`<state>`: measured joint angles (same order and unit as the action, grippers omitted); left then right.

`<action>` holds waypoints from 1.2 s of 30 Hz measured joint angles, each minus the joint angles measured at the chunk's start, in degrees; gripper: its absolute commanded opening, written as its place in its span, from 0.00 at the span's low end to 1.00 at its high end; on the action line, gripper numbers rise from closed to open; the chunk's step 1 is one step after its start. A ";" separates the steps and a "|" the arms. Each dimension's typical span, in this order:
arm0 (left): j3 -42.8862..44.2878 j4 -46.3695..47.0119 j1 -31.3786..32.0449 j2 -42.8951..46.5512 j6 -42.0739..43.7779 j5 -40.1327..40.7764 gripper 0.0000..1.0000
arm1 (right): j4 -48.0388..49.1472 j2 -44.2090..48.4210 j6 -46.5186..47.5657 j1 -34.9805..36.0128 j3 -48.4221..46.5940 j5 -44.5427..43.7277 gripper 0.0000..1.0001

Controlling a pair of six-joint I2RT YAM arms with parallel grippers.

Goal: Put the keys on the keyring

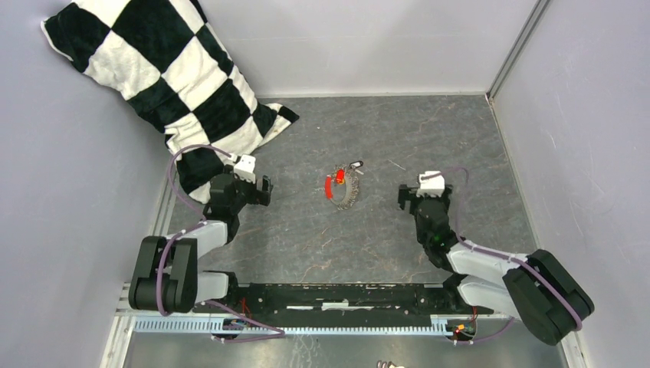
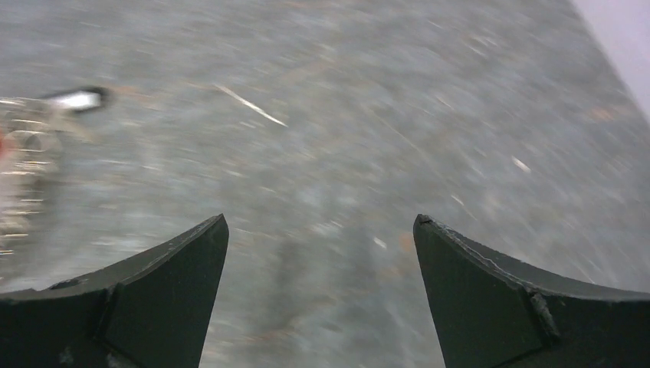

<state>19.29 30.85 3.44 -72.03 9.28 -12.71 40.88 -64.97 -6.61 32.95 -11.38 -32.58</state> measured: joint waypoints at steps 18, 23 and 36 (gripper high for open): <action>-9.05 34.47 -1.31 -15.10 -3.04 3.69 1.00 | 13.94 -2.40 12.17 -6.36 4.96 -19.54 0.98; -9.18 36.96 -1.97 -15.56 -4.17 3.85 1.00 | 18.16 -5.07 14.62 -10.86 5.42 -16.39 0.98; -8.55 37.05 -2.60 -15.63 -6.95 8.09 1.00 | 27.52 -5.14 12.39 -17.31 9.64 -6.82 0.98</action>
<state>10.74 67.90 0.84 -87.66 2.33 -4.62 68.40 -70.11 5.78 15.64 -1.74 -39.40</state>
